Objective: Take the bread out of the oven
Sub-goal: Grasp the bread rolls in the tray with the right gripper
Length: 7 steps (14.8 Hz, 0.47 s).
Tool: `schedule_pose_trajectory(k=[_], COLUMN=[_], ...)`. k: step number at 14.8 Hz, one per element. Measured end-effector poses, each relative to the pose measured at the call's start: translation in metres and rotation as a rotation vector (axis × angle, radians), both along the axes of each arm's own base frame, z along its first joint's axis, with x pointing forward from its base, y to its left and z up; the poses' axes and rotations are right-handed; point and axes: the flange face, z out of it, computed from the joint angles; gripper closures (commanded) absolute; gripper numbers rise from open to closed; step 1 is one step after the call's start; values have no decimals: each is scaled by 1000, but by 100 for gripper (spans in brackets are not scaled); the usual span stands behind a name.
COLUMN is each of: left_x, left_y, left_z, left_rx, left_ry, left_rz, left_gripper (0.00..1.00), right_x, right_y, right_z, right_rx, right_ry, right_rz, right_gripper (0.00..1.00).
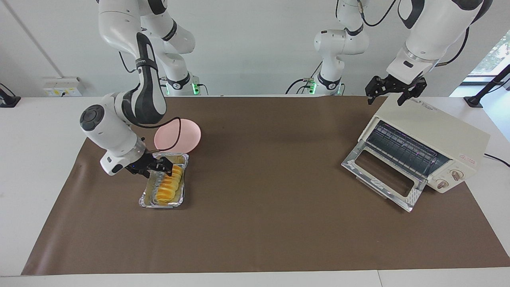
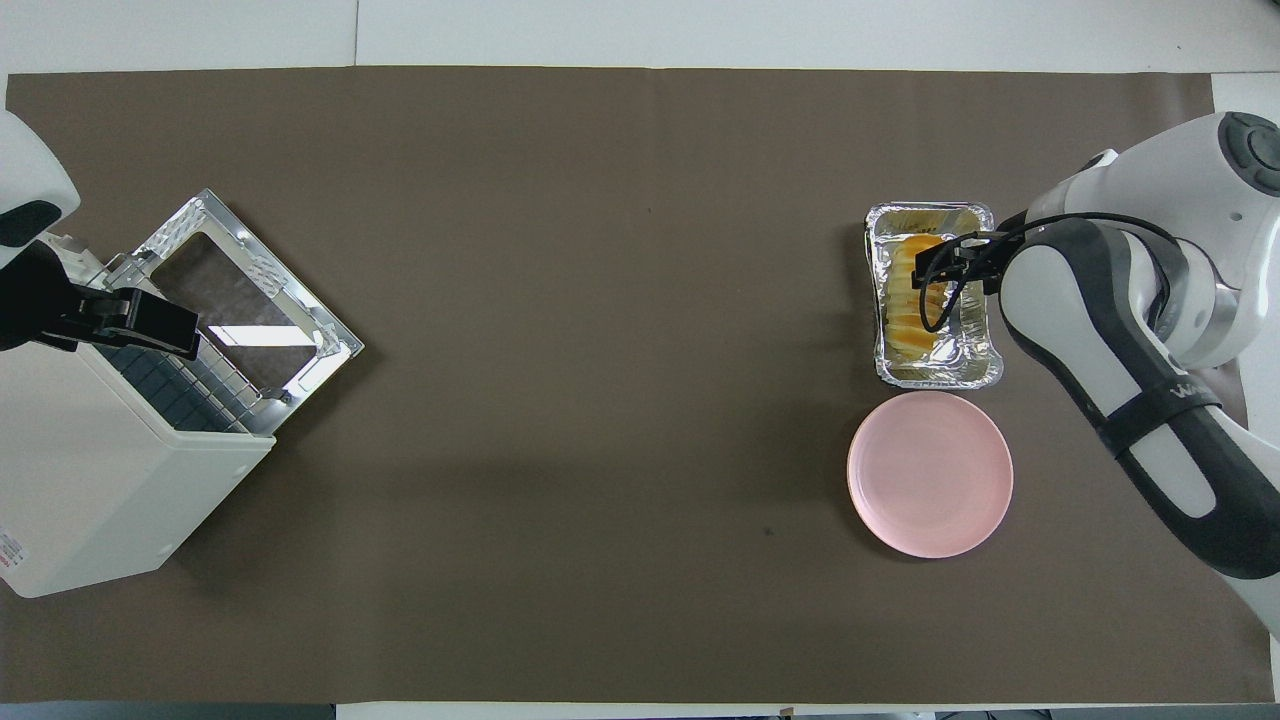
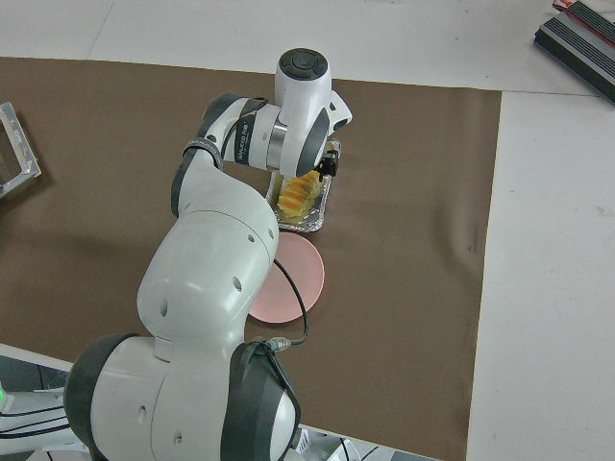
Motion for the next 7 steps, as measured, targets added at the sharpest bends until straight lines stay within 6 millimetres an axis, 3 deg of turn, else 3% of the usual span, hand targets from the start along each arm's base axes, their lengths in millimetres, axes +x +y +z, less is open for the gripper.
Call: schedule_pose_trajectory(k=[2,7], left_x=[0,0], left_y=[0,0], left_z=[0,0], left_rx=[0,0], left_ry=[0,0], left_rz=[0,0], left_gripper=[0,0], right_x=[1,2], right_y=[12,11], right_z=[-4,-38], right_rx=[-2,-7], right_ry=[-9,-24], right_rz=[-3,-18], right_gripper=[0,2])
